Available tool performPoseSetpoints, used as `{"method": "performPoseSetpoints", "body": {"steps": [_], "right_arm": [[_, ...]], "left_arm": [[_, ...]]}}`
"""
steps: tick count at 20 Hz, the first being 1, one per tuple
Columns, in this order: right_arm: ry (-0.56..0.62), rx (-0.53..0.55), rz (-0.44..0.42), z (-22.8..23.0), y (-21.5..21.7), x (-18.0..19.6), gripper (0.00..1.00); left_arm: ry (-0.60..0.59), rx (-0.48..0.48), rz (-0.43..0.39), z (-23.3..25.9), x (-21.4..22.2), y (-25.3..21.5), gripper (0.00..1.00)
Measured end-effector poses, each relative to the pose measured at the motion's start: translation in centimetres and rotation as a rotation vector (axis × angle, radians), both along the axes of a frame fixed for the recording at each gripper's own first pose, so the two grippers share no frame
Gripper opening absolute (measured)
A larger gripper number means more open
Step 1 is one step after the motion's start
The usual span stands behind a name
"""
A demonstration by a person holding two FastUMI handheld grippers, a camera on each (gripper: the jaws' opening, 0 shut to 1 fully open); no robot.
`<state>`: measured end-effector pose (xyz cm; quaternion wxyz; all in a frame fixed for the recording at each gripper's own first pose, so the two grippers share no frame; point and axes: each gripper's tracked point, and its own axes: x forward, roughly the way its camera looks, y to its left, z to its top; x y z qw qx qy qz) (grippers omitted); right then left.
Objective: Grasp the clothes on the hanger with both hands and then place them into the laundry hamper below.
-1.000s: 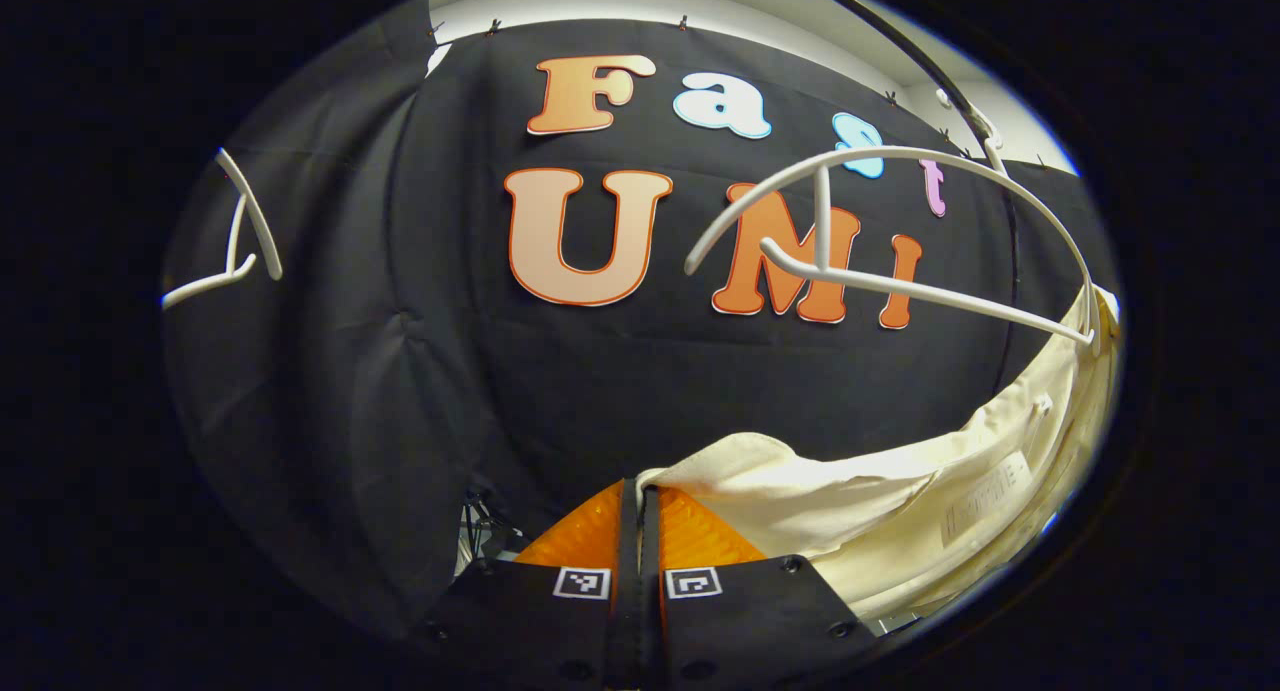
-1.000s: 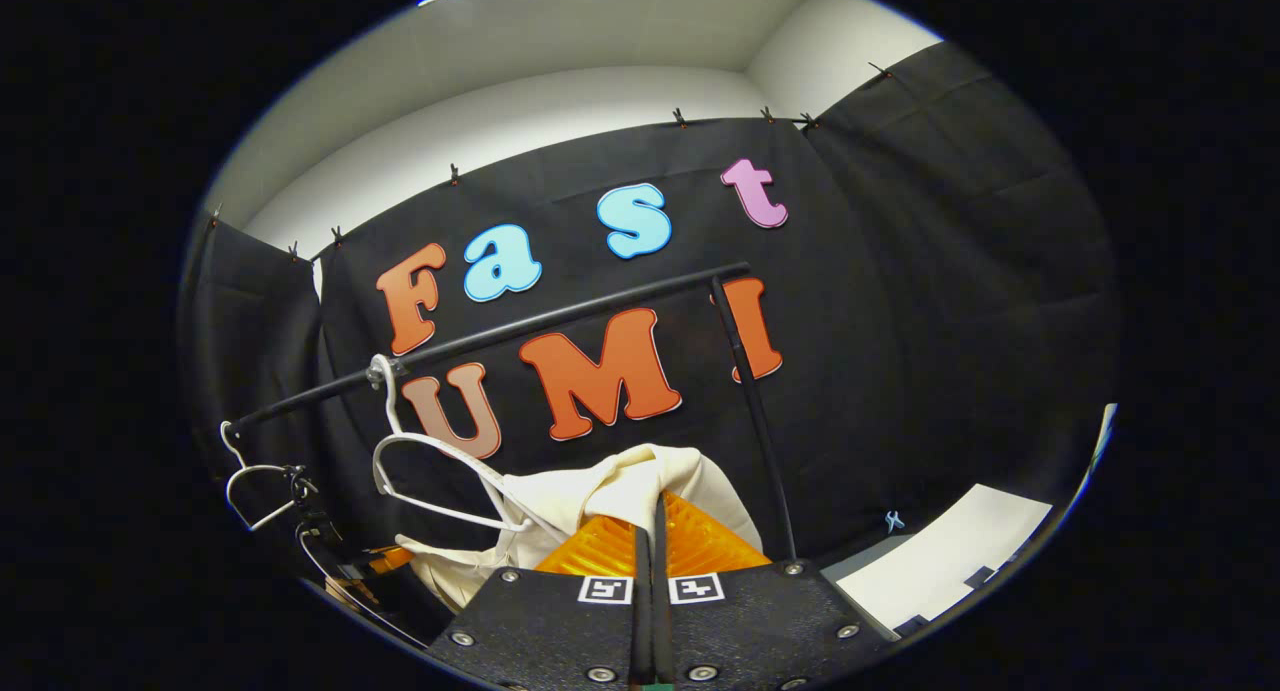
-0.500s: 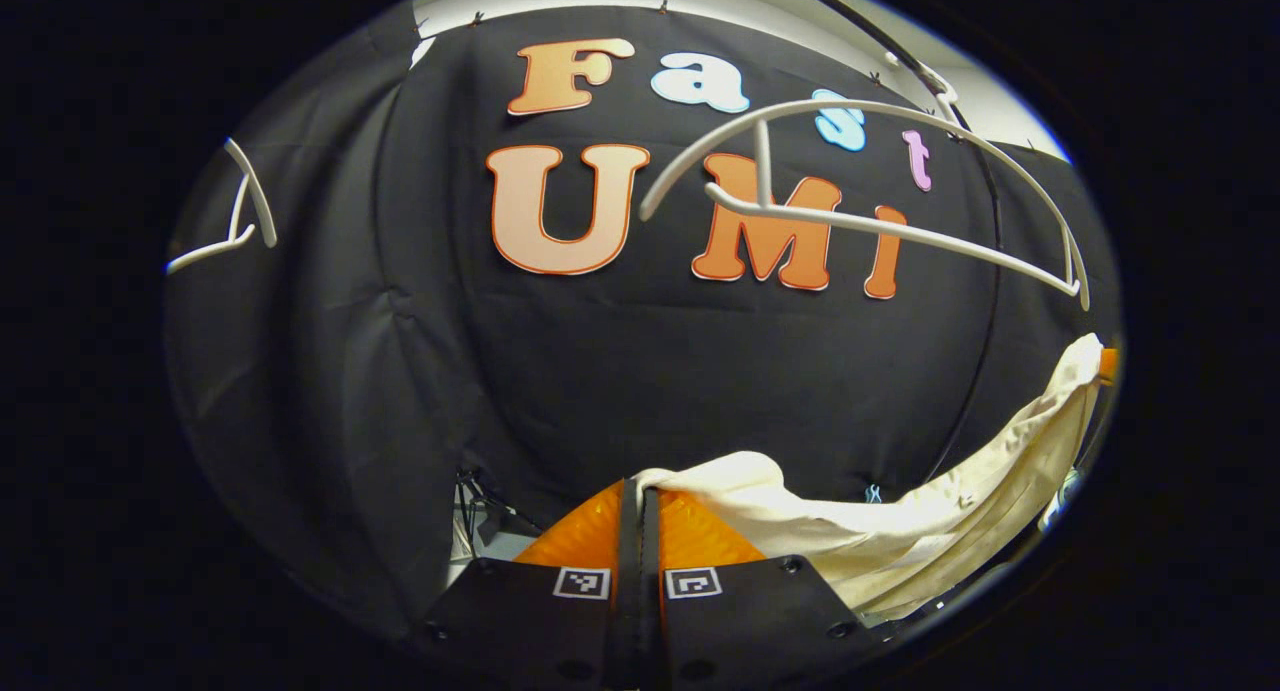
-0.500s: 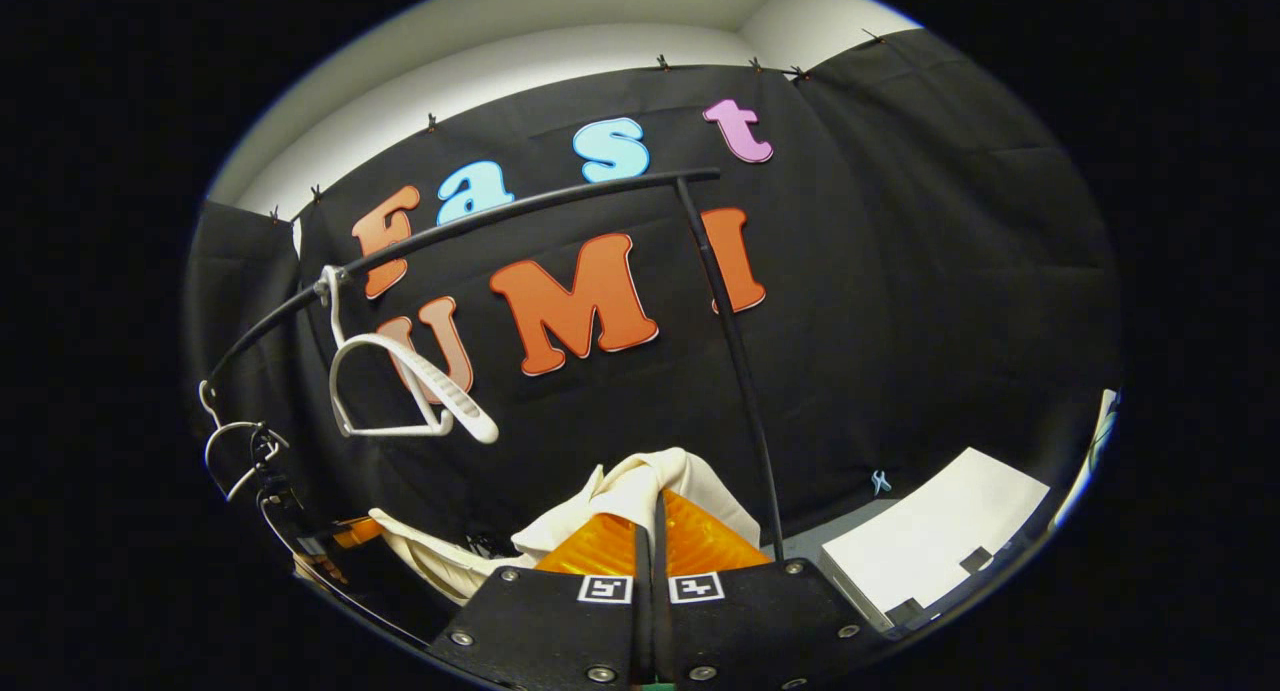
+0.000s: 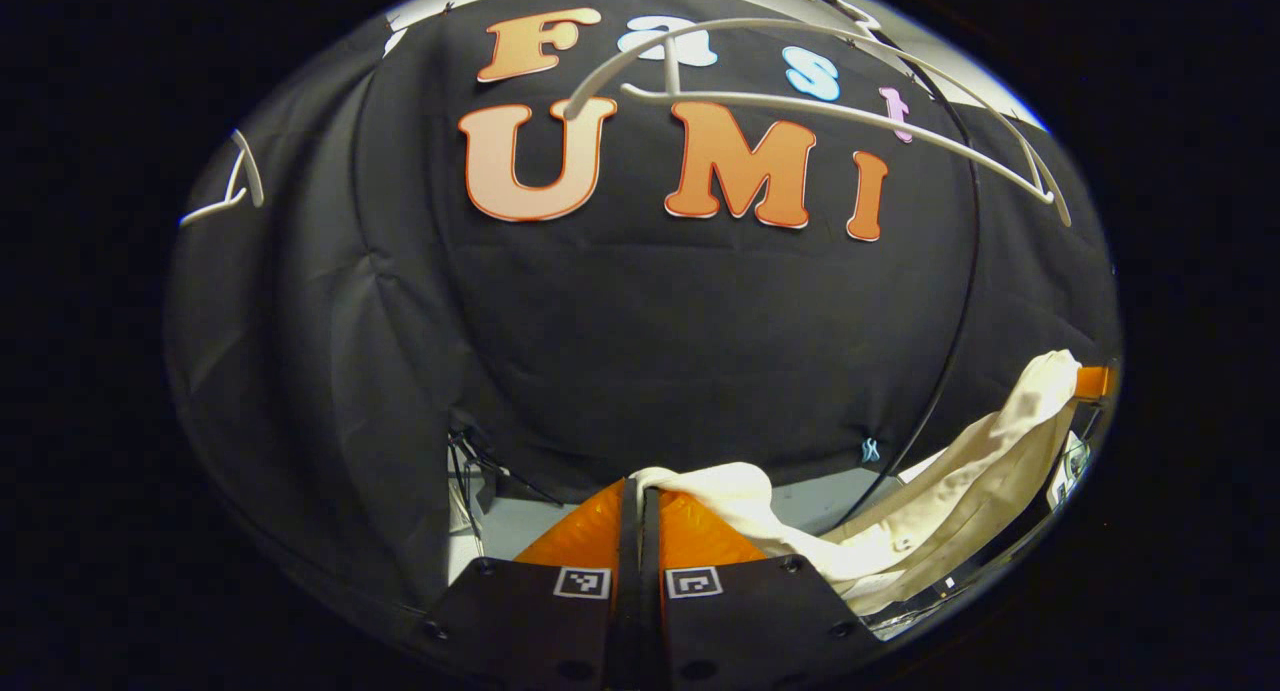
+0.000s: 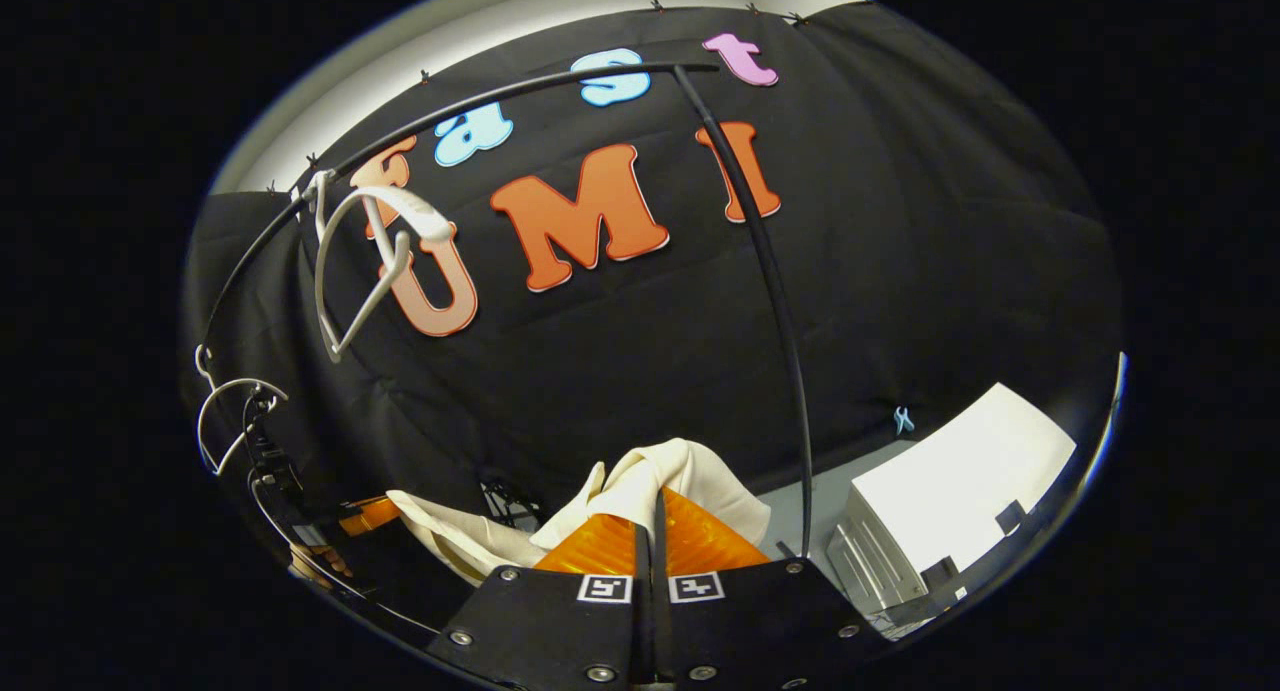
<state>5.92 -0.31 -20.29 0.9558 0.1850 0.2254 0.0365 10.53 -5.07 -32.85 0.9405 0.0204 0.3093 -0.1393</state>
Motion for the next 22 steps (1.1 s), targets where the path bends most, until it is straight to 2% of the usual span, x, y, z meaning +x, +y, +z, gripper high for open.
{"method": "performPoseSetpoints", "body": {"steps": [9, 22], "right_arm": [[0.189, -0.05, 0.086, -10.6, 4.0, -1.5, 0.0], [0.427, -0.111, 0.152, -24.0, 7.1, -2.8, 0.01]], "left_arm": [[0.175, 0.025, -0.053, -7.0, -5.6, -4.1, 0.06], [0.456, 0.056, -0.107, -17.9, -13.1, -10.2, 0.06]]}}
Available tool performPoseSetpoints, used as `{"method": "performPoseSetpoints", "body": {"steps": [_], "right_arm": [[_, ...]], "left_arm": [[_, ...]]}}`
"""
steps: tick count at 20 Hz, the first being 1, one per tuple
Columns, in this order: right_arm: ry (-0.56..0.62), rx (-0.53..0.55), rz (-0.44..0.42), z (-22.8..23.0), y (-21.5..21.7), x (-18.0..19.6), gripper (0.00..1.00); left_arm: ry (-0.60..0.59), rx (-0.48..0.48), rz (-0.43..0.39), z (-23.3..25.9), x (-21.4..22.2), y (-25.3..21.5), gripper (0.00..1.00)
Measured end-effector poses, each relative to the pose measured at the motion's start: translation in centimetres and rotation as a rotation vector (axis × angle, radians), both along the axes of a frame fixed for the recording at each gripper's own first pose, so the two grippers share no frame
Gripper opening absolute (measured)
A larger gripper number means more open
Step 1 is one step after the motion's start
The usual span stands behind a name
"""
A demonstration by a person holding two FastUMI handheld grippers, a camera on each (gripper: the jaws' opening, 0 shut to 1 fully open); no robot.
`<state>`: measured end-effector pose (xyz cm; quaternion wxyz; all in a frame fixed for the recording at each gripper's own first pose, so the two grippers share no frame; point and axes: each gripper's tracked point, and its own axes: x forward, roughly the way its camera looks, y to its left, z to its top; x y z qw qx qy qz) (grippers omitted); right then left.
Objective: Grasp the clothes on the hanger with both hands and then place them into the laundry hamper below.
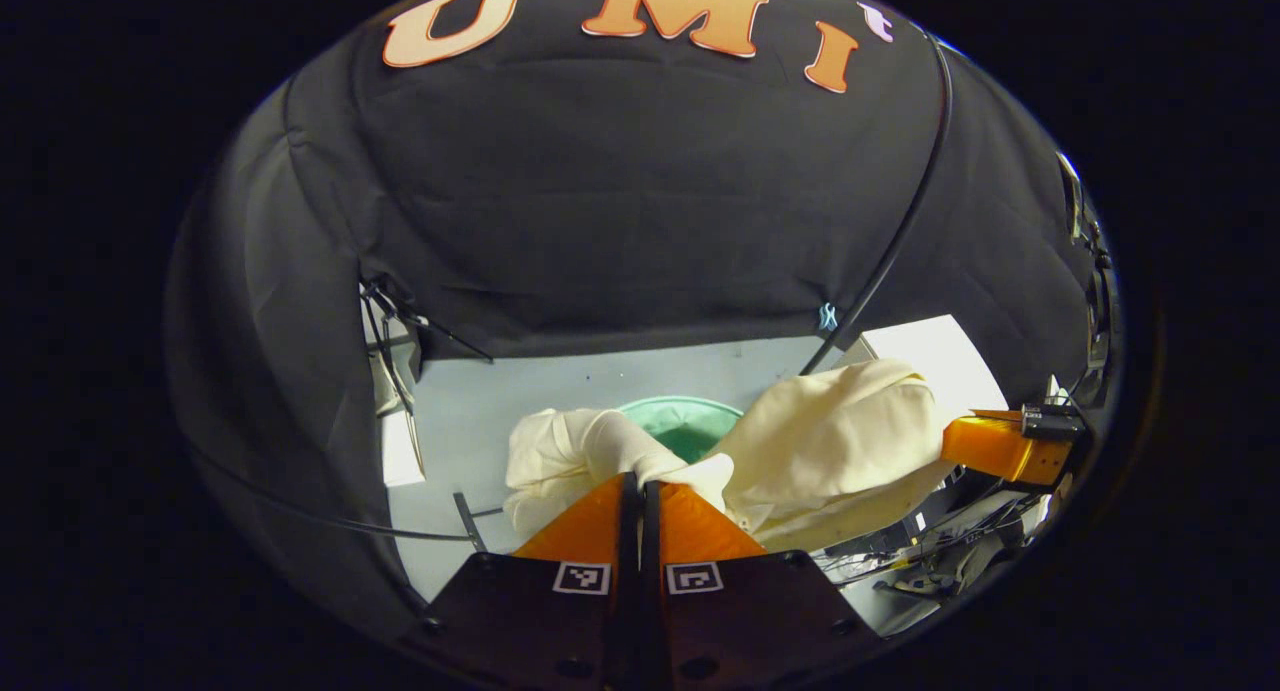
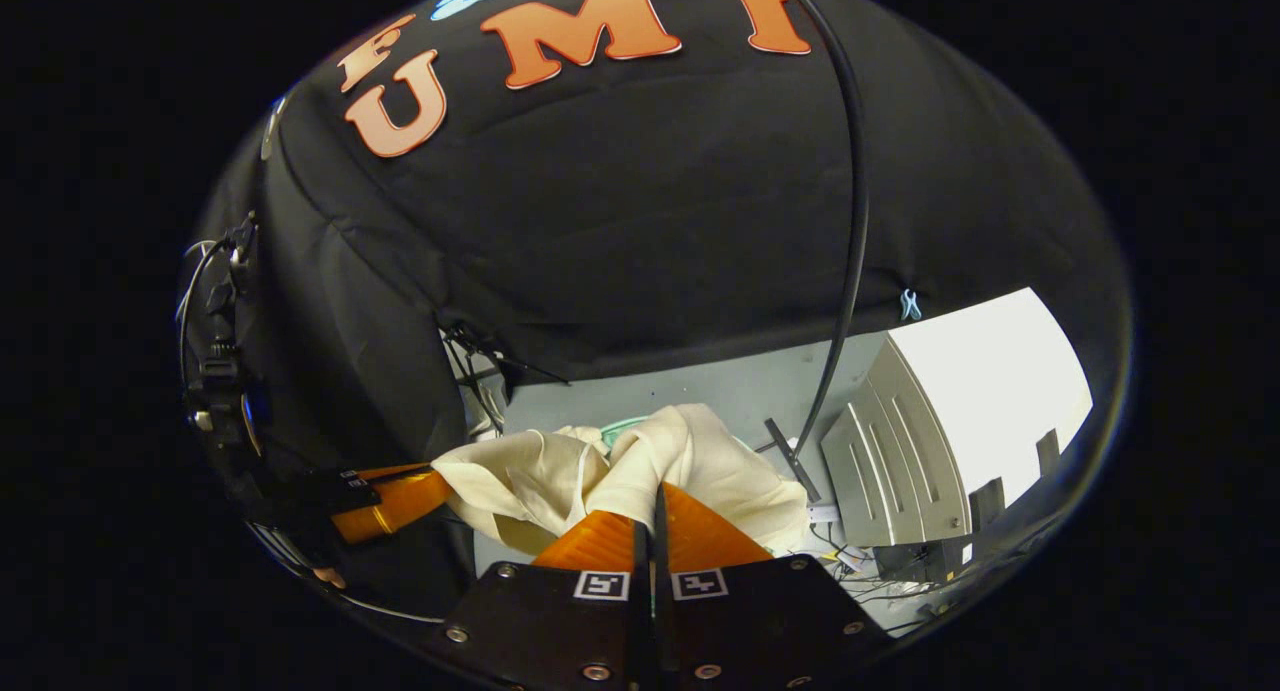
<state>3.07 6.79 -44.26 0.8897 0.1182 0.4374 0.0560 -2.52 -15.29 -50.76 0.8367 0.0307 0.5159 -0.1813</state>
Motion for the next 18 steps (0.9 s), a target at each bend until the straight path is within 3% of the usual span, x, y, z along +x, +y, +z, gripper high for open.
{"method": "performPoseSetpoints", "body": {"steps": [7, 8, 9, 11, 12, 13, 14, 16, 18], "right_arm": [[0.141, -0.05, 0.051, -6.0, 0.7, -2.2, 0.08], [0.151, -0.045, 0.054, -6.3, 1.0, -2.3, 0.0], [0.162, -0.039, 0.062, -6.6, 1.3, -2.3, 0.11], [0.172, -0.036, 0.072, -7.0, 1.1, -2.5, 0.11], [0.168, -0.037, 0.074, -6.9, 0.9, -2.2, 0.0], [0.166, -0.037, 0.074, -6.8, 0.8, -2.0, 0.13], [0.165, -0.035, 0.076, -6.8, 0.6, -1.9, 0.19], [0.165, -0.031, 0.083, -6.7, 0.3, -1.7, 0.28], [0.164, -0.028, 0.086, -6.5, 0.2, -1.6, 0.38]], "left_arm": [[0.121, 0.093, 0.029, -4.4, -2.5, -0.9, 0.07], [0.134, 0.096, 0.037, -4.6, -2.7, -1.0, 0.08], [0.149, 0.103, 0.047, -5.1, -3.1, -0.8, 0.1], [0.181, 0.089, 0.075, -5.4, -3.4, -1.1, 0.13], [0.191, 0.082, 0.092, -5.5, -3.7, -1.2, 0.14], [0.196, 0.081, 0.106, -5.4, -3.7, -1.1, 0.14], [0.2, 0.085, 0.117, -5.5, -3.7, -0.8, 0.14], [0.218, 0.077, 0.134, -5.3, -4.3, -1.0, 0.22], [0.22, 0.085, 0.158, -5.2, -4.4, -0.8, 0.51]]}}
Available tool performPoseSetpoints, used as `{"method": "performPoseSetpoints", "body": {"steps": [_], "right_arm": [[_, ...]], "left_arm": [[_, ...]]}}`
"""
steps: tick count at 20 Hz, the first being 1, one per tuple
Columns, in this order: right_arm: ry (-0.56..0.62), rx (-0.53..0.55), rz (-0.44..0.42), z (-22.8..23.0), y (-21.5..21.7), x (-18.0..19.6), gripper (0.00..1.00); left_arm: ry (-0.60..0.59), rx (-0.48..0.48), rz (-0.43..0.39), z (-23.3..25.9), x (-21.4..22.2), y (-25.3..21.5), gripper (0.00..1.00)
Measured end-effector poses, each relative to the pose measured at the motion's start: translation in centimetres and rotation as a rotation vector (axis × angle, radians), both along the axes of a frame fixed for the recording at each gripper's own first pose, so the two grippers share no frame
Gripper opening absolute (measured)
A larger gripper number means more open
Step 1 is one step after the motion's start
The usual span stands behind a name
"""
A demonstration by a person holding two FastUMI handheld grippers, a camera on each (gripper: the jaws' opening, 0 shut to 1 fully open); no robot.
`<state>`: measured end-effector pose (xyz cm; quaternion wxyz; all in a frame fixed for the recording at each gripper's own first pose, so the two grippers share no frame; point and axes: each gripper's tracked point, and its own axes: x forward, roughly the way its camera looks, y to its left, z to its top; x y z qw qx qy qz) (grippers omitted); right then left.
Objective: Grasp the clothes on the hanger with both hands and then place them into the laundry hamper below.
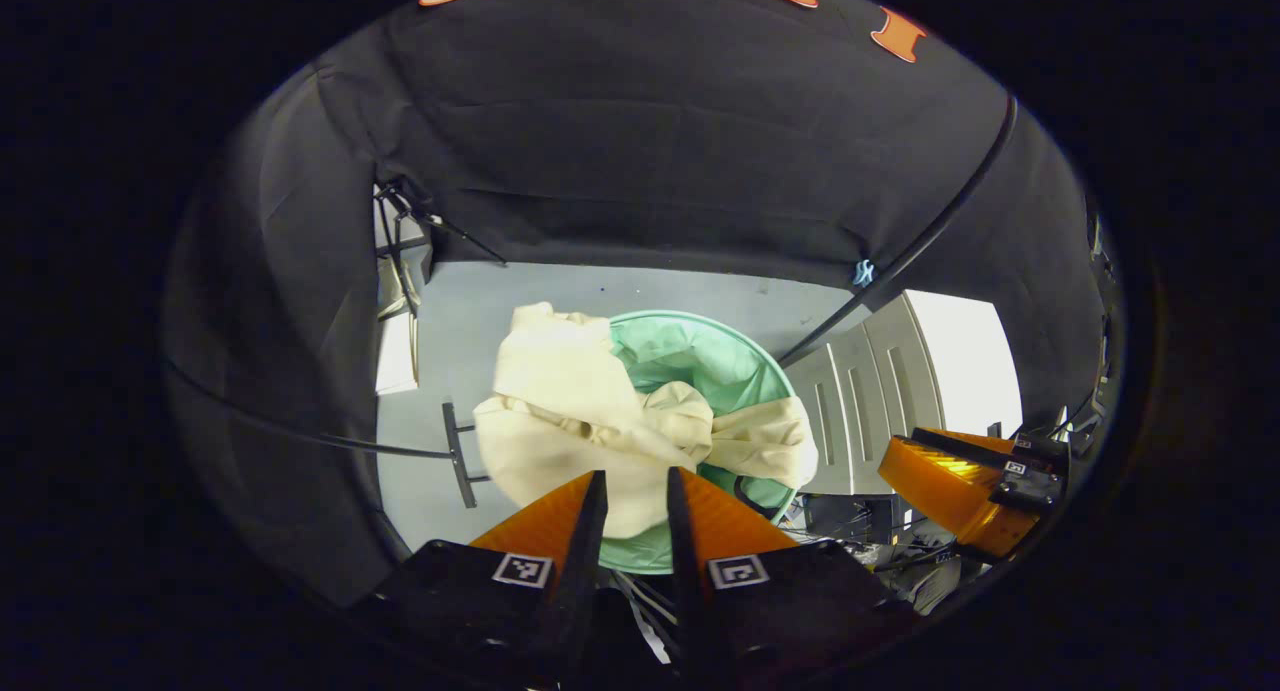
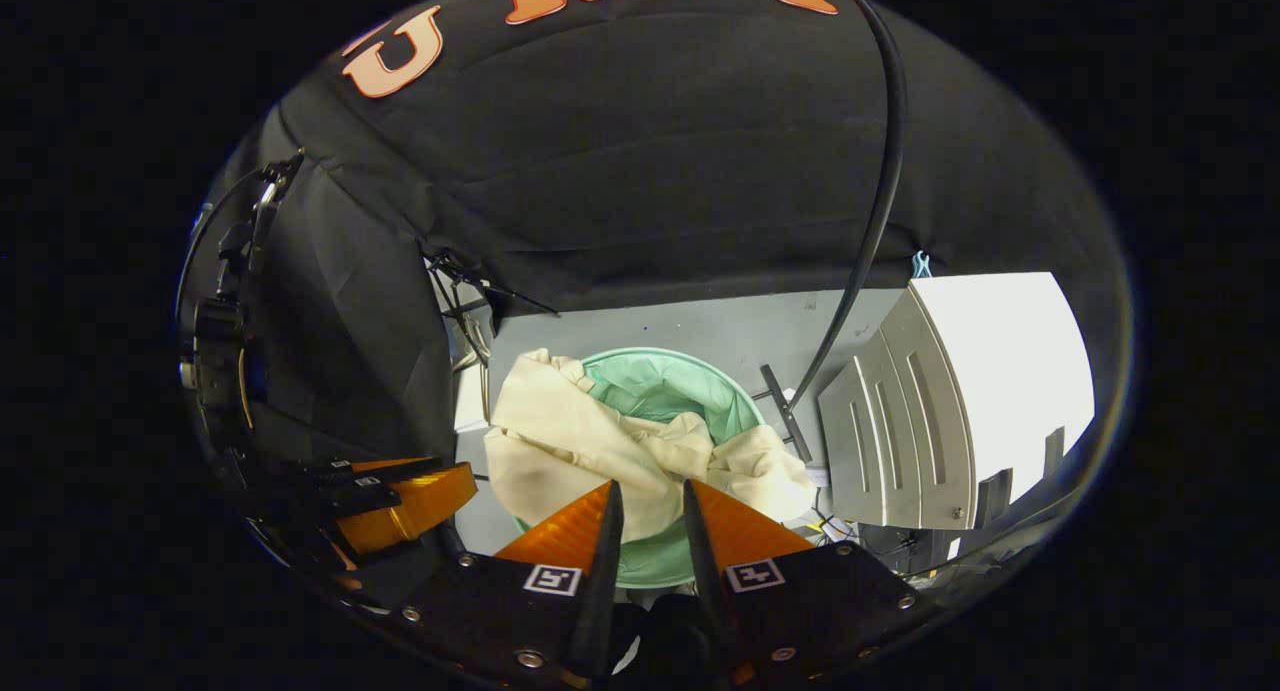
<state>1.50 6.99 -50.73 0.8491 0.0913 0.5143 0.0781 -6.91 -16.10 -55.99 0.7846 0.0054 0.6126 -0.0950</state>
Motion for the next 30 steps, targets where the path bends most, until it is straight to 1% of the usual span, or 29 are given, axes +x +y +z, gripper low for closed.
{"method": "performPoseSetpoints", "body": {"steps": [1, 3, 4, 5, 6, 7, 8, 9, 11, 17, 18, 19, 22, 27, 30], "right_arm": [[-0.002, 0.005, 0.0, 0.3, -0.1, 0.0, 0.51], [-0.01, 0.006, 0.0, 0.5, -0.7, 0.1, 0.46], [-0.016, 0.002, -0.003, 0.8, -1.4, 0.2, 0.67], [-0.026, -0.001, -0.013, 1.4, -2.0, 0.5, 0.73], [-0.043, -0.003, -0.022, 2.2, -2.5, 0.9, 0.85], [-0.061, -0.003, -0.028, 3.1, -2.9, 1.4, 0.87], [-0.078, -0.001, -0.033, 4.1, -3.5, 1.7, 0.8], [-0.096, 0.004, -0.032, 5.2, -4.0, 2.1, 0.91], [-0.139, 0.0, -0.029, 7.8, -5.6, 2.9, 0.94], [-0.322, -0.045, -0.027, 16.9, -9.8, 5.9, 0.94], [-0.35, -0.047, -0.029, 18.5, -10.3, 6.4, 0.94], [-0.376, -0.049, -0.036, 20.1, -10.8, 6.8, 0.94], [-0.473, -0.101, -0.05, 24.6, -13.4, 7.8, 0.94], [-0.636, -0.131, -0.065, 33.2, -14.7, 8.2, 0.94], [-0.717, -0.127, -0.076, 37.9, -15.2, 8.0, 0.94]], "left_arm": [[0.001, 0.002, 0.013, 0.2, -0.1, 0.1, 0.51], [-0.001, 0.009, 0.035, 0.6, -0.3, 0.3, 0.58], [-0.004, 0.001, 0.045, 0.9, -0.4, 0.2, 0.68], [-0.009, 0.004, 0.055, 1.5, -0.5, 0.4, 0.78], [-0.016, -0.003, 0.063, 2.0, -0.5, 0.3, 0.88], [-0.03, 0.004, 0.074, 2.7, -0.3, 0.5, 0.99], [-0.053, 0.007, 0.084, 3.2, 0.1, 0.9, 1.0], [-0.075, 0.011, 0.093, 4.2, 0.4, 1.1, 0.96], [-0.126, 0.017, 0.107, 6.3, 1.5, 1.6, 0.99], [-0.319, 0.015, 0.165, 14.1, 5.9, 4.1, 0.98], [-0.353, 0.026, 0.173, 15.3, 6.5, 5.0, 1.0], [-0.394, 0.029, 0.181, 17.0, 7.3, 5.7, 0.98], [-0.493, 0.021, 0.188, 22.0, 9.0, 7.1, 1.0], [-0.716, 0.047, 0.207, 30.7, 12.2, 9.9, 0.98], [-0.858, 0.038, 0.228, 36.0, 12.7, 10.4, 0.98]]}}
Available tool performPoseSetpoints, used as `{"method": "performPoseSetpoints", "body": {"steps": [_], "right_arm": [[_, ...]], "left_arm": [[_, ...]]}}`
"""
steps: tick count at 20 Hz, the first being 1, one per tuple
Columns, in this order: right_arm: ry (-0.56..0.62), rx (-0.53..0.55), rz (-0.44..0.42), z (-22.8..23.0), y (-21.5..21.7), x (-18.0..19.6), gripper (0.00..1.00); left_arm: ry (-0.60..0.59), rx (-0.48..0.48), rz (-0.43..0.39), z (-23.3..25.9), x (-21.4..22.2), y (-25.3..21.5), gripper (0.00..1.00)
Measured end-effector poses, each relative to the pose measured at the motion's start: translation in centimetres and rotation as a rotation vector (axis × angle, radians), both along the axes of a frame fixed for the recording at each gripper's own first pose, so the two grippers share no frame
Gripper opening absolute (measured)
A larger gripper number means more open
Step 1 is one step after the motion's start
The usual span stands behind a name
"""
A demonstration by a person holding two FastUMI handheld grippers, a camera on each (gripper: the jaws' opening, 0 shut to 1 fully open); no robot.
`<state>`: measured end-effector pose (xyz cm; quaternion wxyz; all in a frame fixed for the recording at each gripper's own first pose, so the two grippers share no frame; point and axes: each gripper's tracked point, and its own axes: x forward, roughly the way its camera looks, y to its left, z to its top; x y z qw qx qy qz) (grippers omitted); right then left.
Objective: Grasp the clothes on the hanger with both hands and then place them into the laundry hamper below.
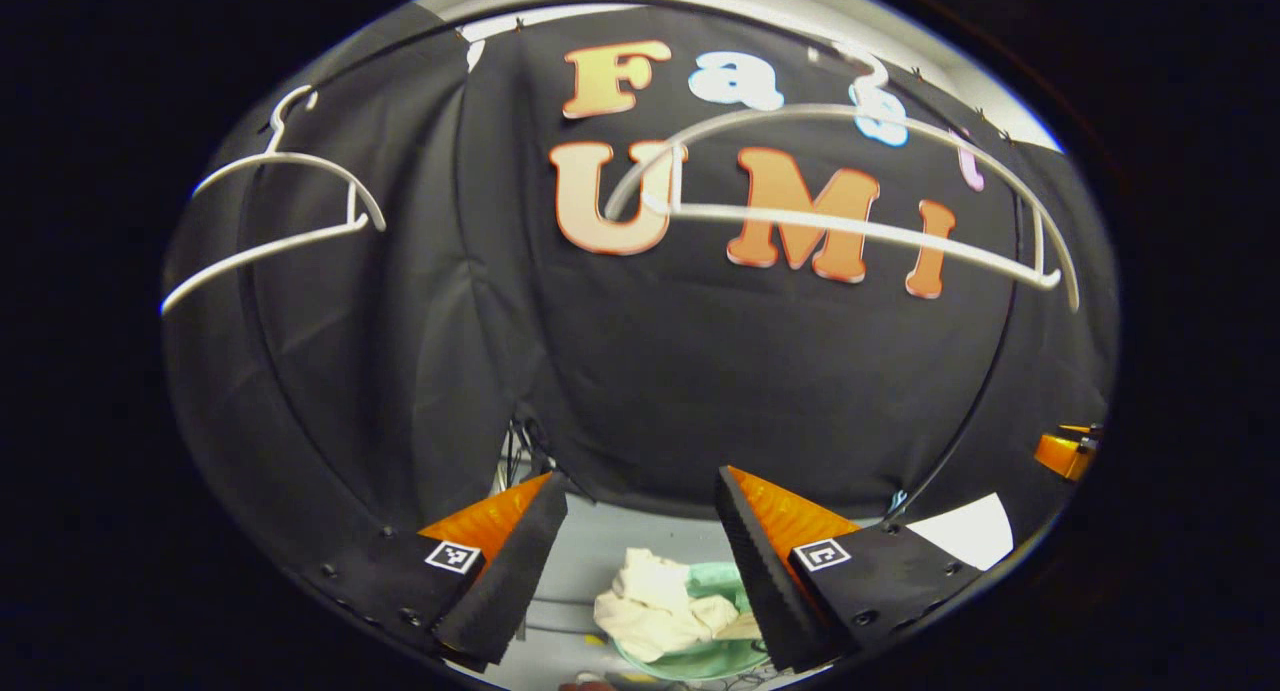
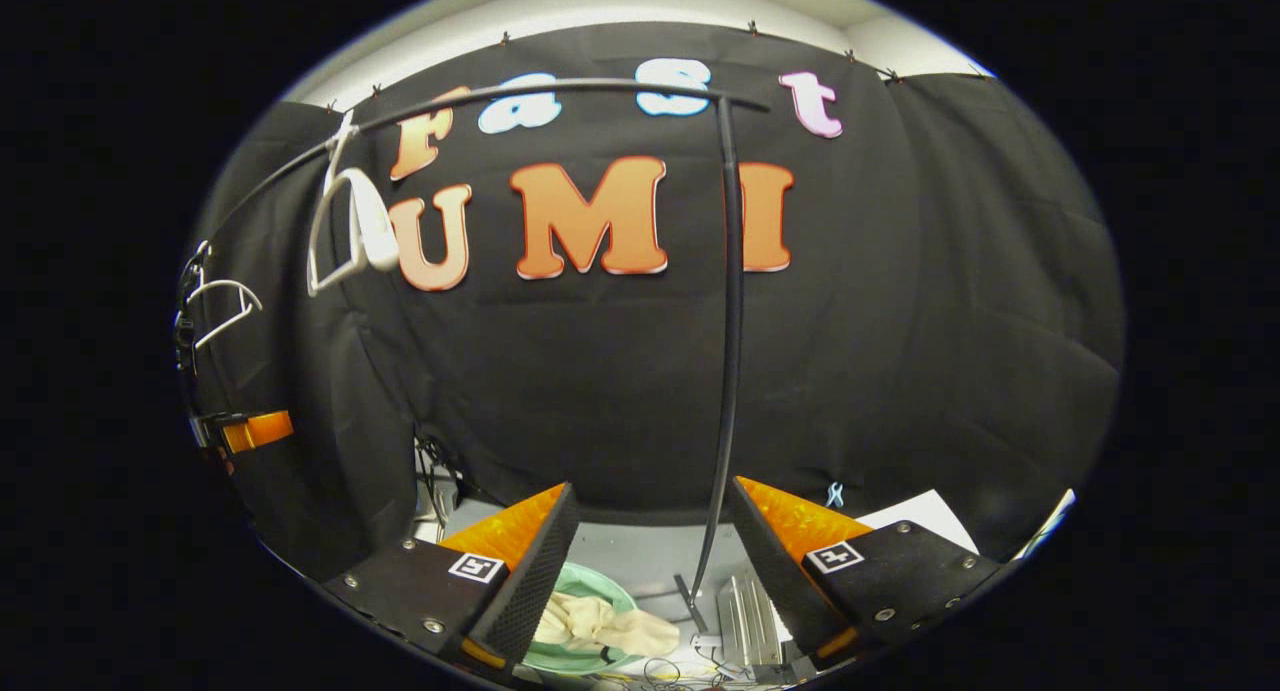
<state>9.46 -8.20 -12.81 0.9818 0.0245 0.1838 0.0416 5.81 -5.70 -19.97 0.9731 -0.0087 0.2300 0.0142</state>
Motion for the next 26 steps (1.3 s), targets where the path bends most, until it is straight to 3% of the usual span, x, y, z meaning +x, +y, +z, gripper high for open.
{"method": "performPoseSetpoints", "body": {"steps": [5, 9, 11, 12, 13, 14, 18, 20, 21, 24, 25, 26], "right_arm": [[-0.125, -0.003, 0.003, 6.8, -0.4, -1.1, 0.94], [-0.202, -0.009, -0.002, 11.0, -1.1, -2.4, 0.94], [-0.24, -0.014, -0.01, 13.1, -1.3, -3.1, 0.94], [-0.267, -0.012, -0.015, 14.0, -2.1, -3.5, 0.88], [-0.288, -0.008, -0.024, 14.9, -2.3, -4.0, 0.83], [-0.303, -0.008, -0.032, 15.6, -2.4, -4.7, 1.0], [-0.357, -0.048, -0.062, 17.8, -2.5, -7.1, 1.0], [-0.377, -0.027, -0.07, 18.6, -1.8, -8.3, 1.0], [-0.381, -0.019, -0.068, 18.8, -1.4, -8.8, 0.83], [-0.379, -0.017, -0.066, 18.9, -0.7, -10.4, 0.83], [-0.374, -0.02, -0.067, 18.9, -0.5, -10.9, 0.94], [-0.367, -0.021, -0.069, 18.7, -0.4, -11.5, 0.94]], "left_arm": [[-0.202, 0.01, 0.016, 8.5, 1.0, 1.5, 0.98], [-0.294, -0.013, 0.039, 14.3, -0.1, 2.1, 1.0], [-0.345, -0.008, 0.045, 16.8, -0.3, 2.8, 0.96], [-0.366, -0.004, 0.046, 17.9, -0.4, 3.3, 0.94], [-0.381, 0.004, 0.05, 18.9, -0.5, 3.9, 0.94], [-0.389, 0.013, 0.056, 19.5, -0.5, 4.5, 0.94], [-0.414, 0.027, 0.068, 21.8, -1.8, 6.5, 0.97], [-0.422, 0.04, 0.069, 22.6, -2.6, 7.5, 0.94], [-0.424, 0.045, 0.073, 22.9, -2.9, 8.0, 0.94], [-0.418, 0.046, 0.104, 23.5, -4.0, 10.1, 0.96], [-0.421, 0.031, 0.103, 23.7, -4.3, 10.4, 0.96], [-0.421, 0.018, 0.103, 23.9, -4.5, 10.7, 0.94]]}}
